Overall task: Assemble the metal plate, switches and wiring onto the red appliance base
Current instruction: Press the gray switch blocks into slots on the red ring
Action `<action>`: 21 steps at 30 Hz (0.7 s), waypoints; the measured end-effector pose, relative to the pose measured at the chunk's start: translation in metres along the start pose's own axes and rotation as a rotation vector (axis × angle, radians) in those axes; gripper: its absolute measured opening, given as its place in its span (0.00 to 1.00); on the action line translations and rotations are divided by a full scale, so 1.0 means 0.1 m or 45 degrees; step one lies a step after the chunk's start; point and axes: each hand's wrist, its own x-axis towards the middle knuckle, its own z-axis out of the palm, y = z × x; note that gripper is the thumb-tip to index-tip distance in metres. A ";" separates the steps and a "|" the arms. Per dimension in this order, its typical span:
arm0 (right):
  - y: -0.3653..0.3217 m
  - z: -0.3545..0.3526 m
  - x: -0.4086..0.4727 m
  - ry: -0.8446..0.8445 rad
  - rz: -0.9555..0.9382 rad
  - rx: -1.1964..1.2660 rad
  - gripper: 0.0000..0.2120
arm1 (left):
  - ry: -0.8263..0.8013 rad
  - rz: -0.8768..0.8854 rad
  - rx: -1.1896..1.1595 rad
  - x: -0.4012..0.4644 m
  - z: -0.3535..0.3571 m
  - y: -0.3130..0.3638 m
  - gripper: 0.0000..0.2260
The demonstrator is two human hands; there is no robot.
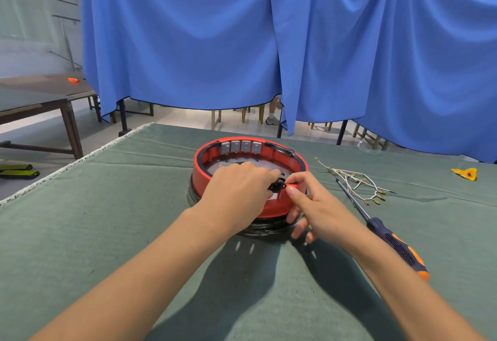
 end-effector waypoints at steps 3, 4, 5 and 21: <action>0.01 0.02 0.01 0.003 -0.004 -0.017 0.05 | 0.077 0.015 -0.046 -0.03 0.05 -0.03 0.12; 0.02 0.02 0.01 0.001 -0.001 -0.014 0.04 | 0.106 0.020 -0.100 -0.05 0.07 -0.05 0.13; 0.02 0.03 0.01 -0.005 0.007 -0.001 0.04 | 0.130 0.025 -0.177 -0.08 0.09 -0.07 0.14; -0.01 0.13 0.03 0.118 0.073 0.000 0.14 | 0.347 0.174 -0.283 -0.20 0.27 -0.12 0.24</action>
